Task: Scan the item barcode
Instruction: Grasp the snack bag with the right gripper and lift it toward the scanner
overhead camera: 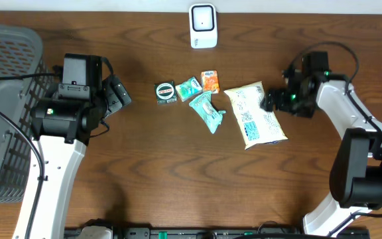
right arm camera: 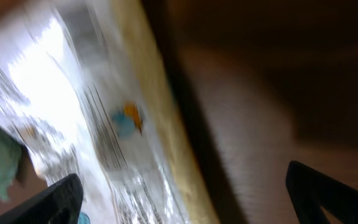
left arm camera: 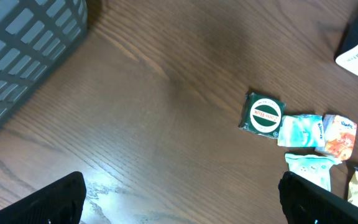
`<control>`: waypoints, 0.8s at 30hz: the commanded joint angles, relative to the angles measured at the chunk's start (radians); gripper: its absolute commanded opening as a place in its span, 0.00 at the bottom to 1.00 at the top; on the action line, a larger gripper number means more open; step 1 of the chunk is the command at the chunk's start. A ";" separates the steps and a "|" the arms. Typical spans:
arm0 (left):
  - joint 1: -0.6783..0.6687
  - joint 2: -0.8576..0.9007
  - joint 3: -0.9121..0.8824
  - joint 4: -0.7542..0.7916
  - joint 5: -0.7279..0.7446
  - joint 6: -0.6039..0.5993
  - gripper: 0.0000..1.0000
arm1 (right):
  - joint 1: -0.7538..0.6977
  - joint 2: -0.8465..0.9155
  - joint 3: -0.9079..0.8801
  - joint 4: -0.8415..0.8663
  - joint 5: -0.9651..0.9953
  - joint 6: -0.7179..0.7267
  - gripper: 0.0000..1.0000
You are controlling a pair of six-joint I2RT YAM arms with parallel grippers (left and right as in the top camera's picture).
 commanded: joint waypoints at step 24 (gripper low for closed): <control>0.004 -0.002 0.014 -0.003 -0.006 0.010 0.98 | 0.135 -0.176 0.158 0.311 -0.419 -0.105 0.01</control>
